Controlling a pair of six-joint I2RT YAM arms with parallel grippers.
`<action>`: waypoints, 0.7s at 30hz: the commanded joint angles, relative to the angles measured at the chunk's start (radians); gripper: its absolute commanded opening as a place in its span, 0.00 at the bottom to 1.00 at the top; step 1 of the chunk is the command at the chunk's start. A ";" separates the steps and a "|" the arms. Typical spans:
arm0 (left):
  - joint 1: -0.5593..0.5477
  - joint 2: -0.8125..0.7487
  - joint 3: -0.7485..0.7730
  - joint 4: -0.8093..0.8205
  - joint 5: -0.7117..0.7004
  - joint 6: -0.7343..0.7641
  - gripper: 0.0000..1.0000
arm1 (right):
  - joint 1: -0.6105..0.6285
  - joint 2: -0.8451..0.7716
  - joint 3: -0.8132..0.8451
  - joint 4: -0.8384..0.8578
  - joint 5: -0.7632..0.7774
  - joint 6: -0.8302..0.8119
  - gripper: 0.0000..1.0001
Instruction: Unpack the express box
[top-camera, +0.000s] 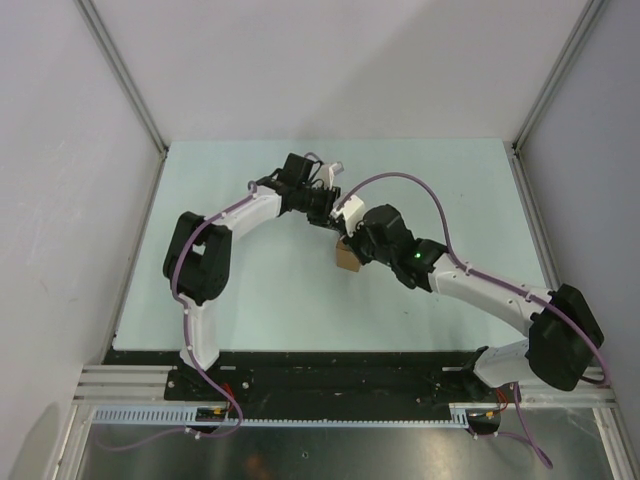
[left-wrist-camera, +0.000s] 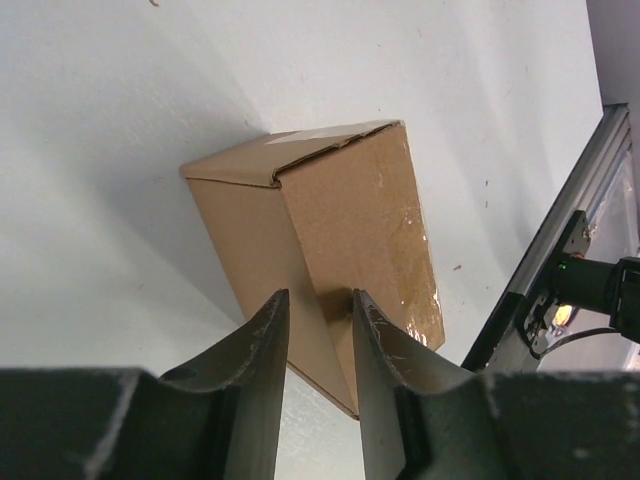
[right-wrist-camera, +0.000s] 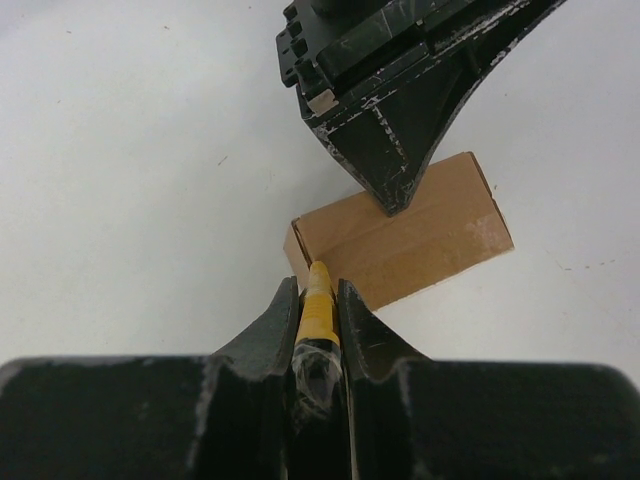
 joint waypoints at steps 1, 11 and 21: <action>0.012 0.055 0.001 -0.128 -0.170 0.145 0.35 | 0.004 0.029 0.041 -0.050 0.037 -0.035 0.00; -0.008 0.081 0.044 -0.160 -0.128 0.211 0.36 | 0.018 0.074 0.125 -0.080 0.068 -0.135 0.00; -0.016 0.089 0.072 -0.166 -0.116 0.214 0.41 | 0.007 0.069 0.127 -0.119 -0.049 -0.248 0.00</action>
